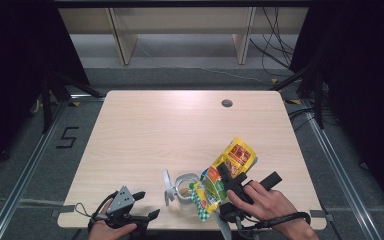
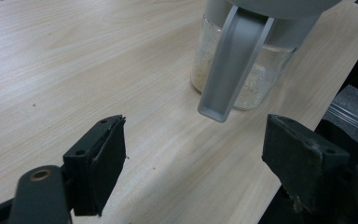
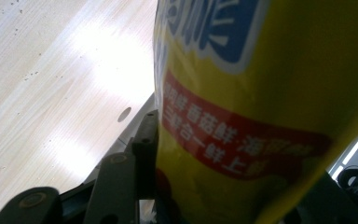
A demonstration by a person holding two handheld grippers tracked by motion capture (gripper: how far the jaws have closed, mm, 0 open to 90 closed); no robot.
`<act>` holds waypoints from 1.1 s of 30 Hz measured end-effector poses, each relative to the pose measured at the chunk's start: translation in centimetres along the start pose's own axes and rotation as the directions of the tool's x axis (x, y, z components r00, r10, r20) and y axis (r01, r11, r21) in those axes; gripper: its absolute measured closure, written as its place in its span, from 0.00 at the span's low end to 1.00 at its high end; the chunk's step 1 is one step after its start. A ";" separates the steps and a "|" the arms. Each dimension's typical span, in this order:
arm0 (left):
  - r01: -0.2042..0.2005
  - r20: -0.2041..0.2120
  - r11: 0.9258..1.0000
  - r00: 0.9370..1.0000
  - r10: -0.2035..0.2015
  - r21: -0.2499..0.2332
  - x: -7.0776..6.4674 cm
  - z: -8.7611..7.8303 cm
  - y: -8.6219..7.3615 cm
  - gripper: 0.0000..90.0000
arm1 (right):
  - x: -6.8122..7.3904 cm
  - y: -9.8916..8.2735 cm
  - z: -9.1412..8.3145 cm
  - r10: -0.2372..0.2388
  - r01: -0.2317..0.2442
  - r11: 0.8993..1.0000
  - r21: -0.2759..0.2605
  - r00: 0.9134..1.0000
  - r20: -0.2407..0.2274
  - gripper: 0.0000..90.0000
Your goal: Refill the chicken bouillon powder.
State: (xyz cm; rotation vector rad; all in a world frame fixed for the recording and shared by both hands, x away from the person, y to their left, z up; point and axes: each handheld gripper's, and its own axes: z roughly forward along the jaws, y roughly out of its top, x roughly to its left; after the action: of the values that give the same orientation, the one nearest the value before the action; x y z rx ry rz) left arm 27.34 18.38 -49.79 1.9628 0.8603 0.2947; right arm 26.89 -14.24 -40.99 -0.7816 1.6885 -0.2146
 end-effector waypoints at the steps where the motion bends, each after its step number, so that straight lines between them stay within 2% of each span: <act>1: 0.005 0.001 1.000 1.000 -0.005 -0.002 0.0 0.0 0.0 0.23 | 0.0 0.0 0.0 0.002 -0.002 1.000 0.001 1.000 0.001 0.63; 9: 0.003 0.000 1.000 1.000 -0.003 0.000 0.0 0.1 0.0 0.23 | 0.1 -0.2 -0.1 0.001 -0.001 1.000 0.007 1.000 0.016 0.63; 10: 0.000 0.000 1.000 1.000 0.000 0.002 0.0 0.0 0.0 0.23 | 0.0 -0.2 -0.1 0.002 -0.002 1.000 0.005 1.000 0.001 0.63; 14: -0.005 0.001 1.000 1.000 0.005 -0.005 0.0 0.1 0.1 0.23 | 0.0 -0.2 -0.2 -0.008 0.008 1.000 0.005 1.000 0.002 0.63; 15: -0.011 -0.011 1.000 1.000 0.011 0.009 -0.1 0.0 0.0 0.23 | 0.0 -0.2 -0.2 -0.001 0.001 1.000 0.008 1.000 0.004 0.63; 16: -0.021 -0.007 1.000 1.000 0.021 0.019 0.0 0.0 0.0 0.23 | 0.0 -0.2 -0.2 -0.003 0.003 1.000 0.007 1.000 0.002 0.63; 19: 0.003 -0.002 1.000 1.000 -0.003 -0.008 -0.1 0.1 0.1 0.23 | -0.1 -0.2 -0.2 -0.008 0.008 1.000 0.004 1.000 0.005 0.63; 20: -0.006 -0.004 1.000 1.000 0.006 -0.001 -0.1 0.1 0.0 0.23 | -0.1 -0.2 -0.2 -0.010 0.010 1.000 0.007 1.000 0.016 0.63; 21: -0.018 -0.009 1.000 1.000 0.018 0.015 0.0 0.0 0.0 0.23 | -0.2 -0.3 -0.3 -0.010 0.010 1.000 0.004 1.000 0.007 0.63; 22: -0.016 -0.007 1.000 1.000 0.016 0.010 0.0 0.0 0.0 0.23 | -0.3 -0.3 -0.3 -0.008 0.008 1.000 0.006 1.000 0.008 0.63; 24: 0.009 -0.001 1.000 1.000 -0.009 -0.012 -0.2 0.1 0.1 0.23 | -0.2 -0.2 -0.3 -0.009 0.009 1.000 0.013 1.000 0.019 0.63; 25: -0.006 -0.004 1.000 1.000 0.006 -0.003 -0.1 0.1 0.1 0.23 | -0.1 -0.1 -0.2 -0.015 0.015 1.000 0.012 1.000 0.018 0.63; 26: -0.004 -0.004 1.000 1.000 0.004 0.005 -0.2 0.1 0.0 0.23 | 0.1 0.0 -0.2 -0.013 0.012 1.000 0.010 1.000 0.018 0.63; 28: -0.017 -0.004 1.000 1.000 0.017 -0.001 0.0 0.1 0.1 0.23 | 0.0 -0.1 -0.2 -0.013 0.013 1.000 0.008 1.000 0.003 0.63; 29: -0.022 -0.001 1.000 1.000 0.022 -0.005 0.0 0.1 0.1 0.23 | -0.3 -0.2 -0.3 -0.058 0.058 0.998 0.025 0.998 0.000 0.63; 30: -0.013 0.001 1.000 1.000 0.013 -0.010 -0.1 0.1 0.2 0.23 | -0.3 -0.2 -0.3 -0.057 0.056 0.998 0.029 0.998 0.014 0.63; 31: -0.025 0.001 1.000 1.000 0.025 -0.004 0.0 0.1 0.1 0.23 | -0.7 -0.4 -0.2 -0.102 0.102 0.995 0.006 0.995 0.005 0.63; 32: -0.022 0.001 1.000 1.000 0.022 0.002 0.0 0.1 0.1 0.23 | -0.7 -0.3 -0.2 -0.108 0.108 0.994 0.010 0.994 0.002 0.63; 33: -0.025 -0.005 1.000 1.000 0.025 0.001 0.0 0.1 0.1 0.23 | -0.7 -0.3 -0.2 -0.124 0.124 0.992 0.008 0.992 0.020 0.63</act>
State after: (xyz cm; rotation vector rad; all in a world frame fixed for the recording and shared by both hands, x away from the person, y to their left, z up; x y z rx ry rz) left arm 27.42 18.27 -49.78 1.9758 0.8398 0.3141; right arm 26.86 -14.08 -40.19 -0.8818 1.6206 -0.2968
